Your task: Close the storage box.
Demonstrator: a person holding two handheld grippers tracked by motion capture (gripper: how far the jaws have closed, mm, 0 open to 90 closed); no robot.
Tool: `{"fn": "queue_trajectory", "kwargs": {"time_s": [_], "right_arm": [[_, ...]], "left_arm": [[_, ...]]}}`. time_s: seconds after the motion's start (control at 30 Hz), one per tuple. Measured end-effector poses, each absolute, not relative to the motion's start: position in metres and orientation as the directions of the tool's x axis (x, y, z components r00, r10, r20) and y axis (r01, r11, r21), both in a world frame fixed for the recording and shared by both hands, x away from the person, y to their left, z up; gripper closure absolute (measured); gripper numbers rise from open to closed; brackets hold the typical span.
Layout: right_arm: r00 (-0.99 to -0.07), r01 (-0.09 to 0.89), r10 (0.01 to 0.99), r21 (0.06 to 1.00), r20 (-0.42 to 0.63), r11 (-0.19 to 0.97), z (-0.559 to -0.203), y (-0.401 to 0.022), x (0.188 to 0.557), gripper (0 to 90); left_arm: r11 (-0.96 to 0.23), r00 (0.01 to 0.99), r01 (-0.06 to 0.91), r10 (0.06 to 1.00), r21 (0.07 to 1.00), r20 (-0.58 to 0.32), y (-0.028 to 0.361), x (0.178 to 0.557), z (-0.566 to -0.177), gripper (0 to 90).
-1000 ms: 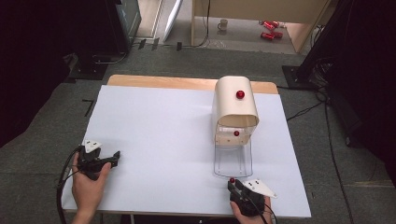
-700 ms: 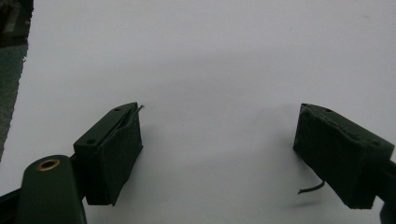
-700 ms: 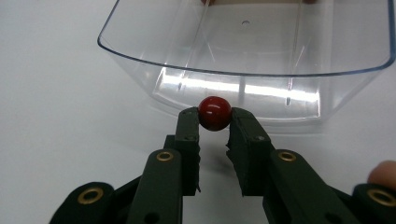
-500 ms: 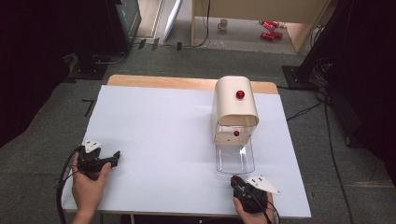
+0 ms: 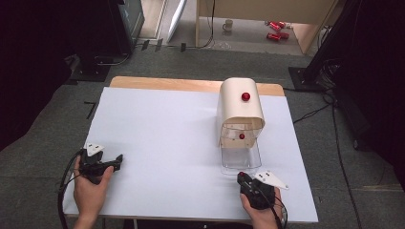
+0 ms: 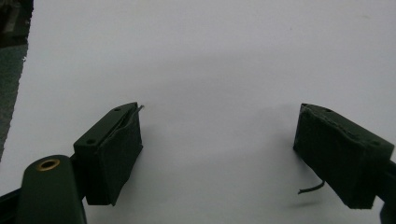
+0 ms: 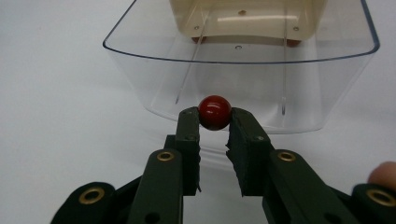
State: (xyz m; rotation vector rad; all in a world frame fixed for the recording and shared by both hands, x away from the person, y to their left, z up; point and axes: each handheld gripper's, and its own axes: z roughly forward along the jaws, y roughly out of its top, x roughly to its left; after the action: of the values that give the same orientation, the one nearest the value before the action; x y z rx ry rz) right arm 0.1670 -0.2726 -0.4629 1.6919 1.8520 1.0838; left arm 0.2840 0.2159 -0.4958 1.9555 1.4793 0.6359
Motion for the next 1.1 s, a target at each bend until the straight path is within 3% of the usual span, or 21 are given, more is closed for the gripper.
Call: {"fn": "queue_trajectory", "kwargs": {"time_s": [1.1], "right_arm": [[-0.167, 0.658, 0.967, 0.752, 0.194, -0.037, -0.463, -0.271, 0.226, 75.5]], "left_arm": [[-0.199, 0.265, 0.677, 0.964, 0.708, 0.019, 0.216, 0.284, -0.496, 15.2]]}}
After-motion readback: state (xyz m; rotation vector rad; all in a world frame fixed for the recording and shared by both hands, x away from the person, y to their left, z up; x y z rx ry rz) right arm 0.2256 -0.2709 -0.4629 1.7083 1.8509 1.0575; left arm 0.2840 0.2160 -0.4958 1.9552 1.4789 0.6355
